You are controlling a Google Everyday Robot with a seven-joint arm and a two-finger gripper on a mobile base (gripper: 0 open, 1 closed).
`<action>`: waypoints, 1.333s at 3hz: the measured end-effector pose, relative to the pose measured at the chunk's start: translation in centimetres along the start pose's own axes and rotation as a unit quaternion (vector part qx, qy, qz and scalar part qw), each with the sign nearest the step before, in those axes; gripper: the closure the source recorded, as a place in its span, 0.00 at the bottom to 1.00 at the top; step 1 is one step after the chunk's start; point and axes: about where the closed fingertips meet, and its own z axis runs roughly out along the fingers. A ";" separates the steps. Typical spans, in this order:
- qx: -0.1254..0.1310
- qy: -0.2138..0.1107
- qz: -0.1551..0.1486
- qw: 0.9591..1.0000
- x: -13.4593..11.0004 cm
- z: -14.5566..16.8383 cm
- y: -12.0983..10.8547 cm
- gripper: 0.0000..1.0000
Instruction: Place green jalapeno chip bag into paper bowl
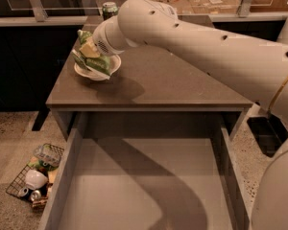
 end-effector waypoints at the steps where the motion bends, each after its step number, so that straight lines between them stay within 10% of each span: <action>1: -0.001 0.000 0.000 1.000 0.0 0.1 0.1 0.59; 4: -0.005 0.000 -0.002 1.000 -0.2 0.4 0.6 0.00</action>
Offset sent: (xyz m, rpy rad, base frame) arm -0.0006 0.0013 -0.0003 -0.0003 0.0005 0.0022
